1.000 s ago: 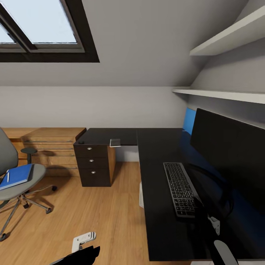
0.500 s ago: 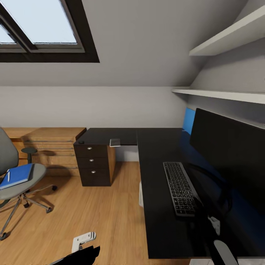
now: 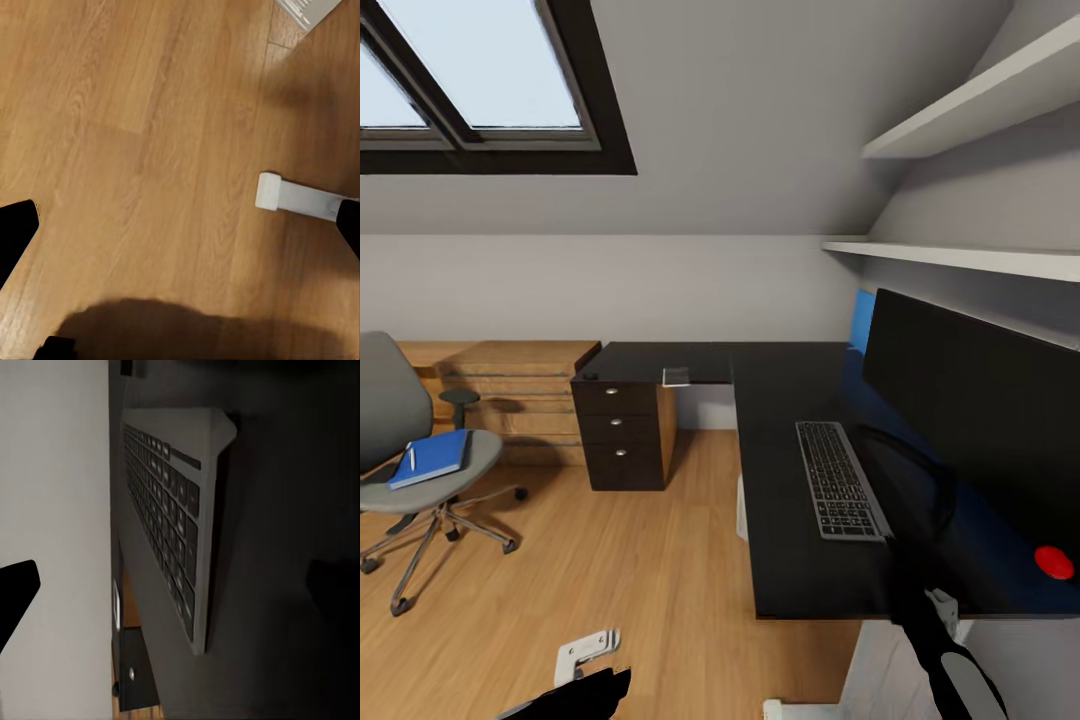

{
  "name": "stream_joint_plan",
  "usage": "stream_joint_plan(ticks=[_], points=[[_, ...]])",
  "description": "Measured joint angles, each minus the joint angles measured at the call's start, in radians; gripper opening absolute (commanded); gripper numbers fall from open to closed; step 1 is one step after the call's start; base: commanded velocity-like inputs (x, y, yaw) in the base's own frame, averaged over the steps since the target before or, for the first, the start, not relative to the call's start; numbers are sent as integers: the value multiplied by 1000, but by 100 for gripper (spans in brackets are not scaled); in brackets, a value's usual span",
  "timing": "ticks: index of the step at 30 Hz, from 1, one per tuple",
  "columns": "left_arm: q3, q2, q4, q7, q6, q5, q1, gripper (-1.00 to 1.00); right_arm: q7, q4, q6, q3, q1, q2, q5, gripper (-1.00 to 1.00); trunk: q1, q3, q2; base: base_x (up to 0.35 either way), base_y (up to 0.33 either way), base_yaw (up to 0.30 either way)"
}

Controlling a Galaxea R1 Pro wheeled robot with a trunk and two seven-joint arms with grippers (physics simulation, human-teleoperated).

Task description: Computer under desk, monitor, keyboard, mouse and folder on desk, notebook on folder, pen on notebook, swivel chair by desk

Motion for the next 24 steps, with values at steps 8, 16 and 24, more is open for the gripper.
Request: stream_joint_plan(ticks=[8,16,24], points=[[1,1,3,0,0,0,0,100,-2,0,1,1,0,0,0,100,0,0,0,-335,0,0],[22,3,4,2,-1,-1,0,100,1,-2,0,17,0,1,4,100,0,0,0,-336,8,0],[37,3,4,5,-1,-2,0,100,0,-5,-3,156,0,3,14,100,0,0,0,-317,124,0]])
